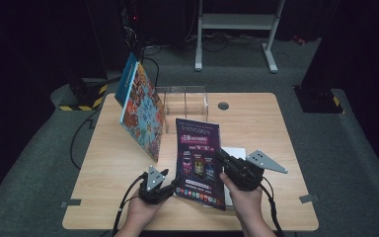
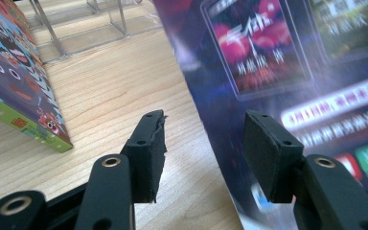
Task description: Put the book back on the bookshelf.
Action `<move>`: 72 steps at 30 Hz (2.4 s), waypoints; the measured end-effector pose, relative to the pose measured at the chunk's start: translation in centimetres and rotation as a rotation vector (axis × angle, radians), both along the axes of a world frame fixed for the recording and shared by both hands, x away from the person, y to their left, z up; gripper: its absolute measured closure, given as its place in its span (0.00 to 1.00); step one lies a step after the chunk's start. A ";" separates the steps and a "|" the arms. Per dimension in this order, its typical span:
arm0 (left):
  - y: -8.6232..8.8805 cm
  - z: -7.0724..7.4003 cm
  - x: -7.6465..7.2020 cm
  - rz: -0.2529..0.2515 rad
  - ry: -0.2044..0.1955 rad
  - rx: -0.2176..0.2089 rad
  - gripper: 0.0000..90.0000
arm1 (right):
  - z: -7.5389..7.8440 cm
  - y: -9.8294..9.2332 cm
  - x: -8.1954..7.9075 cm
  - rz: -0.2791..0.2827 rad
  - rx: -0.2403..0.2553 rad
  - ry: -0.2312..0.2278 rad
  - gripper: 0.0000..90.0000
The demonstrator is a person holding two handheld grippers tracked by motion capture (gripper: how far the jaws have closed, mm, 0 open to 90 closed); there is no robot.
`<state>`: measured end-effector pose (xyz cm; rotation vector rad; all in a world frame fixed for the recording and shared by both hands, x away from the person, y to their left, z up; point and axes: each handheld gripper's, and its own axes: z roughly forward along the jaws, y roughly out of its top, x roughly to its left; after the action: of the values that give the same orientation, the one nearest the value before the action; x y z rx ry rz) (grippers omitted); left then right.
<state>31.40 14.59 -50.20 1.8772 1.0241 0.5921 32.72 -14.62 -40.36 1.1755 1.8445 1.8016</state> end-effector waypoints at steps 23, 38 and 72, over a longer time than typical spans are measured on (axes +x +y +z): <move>-0.4 1.0 0.0 -0.008 -0.041 -0.024 0.43 | 1.5 -1.1 2.4 -0.134 0.022 -0.097 0.94; -0.5 1.3 -0.1 -0.011 -0.058 -0.024 0.39 | 2.0 -0.5 3.4 -0.167 0.021 -0.155 0.94; -7.7 14.2 2.2 -0.135 -0.220 -0.263 0.29 | -0.5 0.4 -2.0 -0.222 -0.071 -0.284 0.94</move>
<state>33.64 6.86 -36.02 1.5962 0.7846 0.5426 30.76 -14.18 -40.83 0.9959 1.5400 1.6668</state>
